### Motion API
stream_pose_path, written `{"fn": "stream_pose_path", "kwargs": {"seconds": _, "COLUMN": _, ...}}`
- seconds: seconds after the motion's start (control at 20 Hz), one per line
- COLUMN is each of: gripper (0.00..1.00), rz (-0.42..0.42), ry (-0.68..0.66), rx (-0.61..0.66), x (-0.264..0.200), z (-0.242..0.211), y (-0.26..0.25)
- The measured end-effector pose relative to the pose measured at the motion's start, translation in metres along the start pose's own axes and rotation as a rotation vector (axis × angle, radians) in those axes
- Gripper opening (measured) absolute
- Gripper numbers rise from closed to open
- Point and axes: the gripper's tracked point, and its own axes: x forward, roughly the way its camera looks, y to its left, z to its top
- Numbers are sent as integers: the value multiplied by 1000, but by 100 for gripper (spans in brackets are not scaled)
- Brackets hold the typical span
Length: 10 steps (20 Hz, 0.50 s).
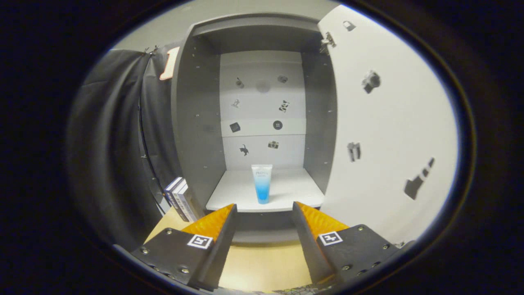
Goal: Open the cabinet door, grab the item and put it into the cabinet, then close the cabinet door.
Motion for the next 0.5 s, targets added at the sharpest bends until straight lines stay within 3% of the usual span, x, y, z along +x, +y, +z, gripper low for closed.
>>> {"fn": "stream_pose_path", "kwargs": {"seconds": 0.5, "gripper": 79, "rz": -126, "ry": -82, "rx": 43, "x": -163, "z": -21, "y": -83}}
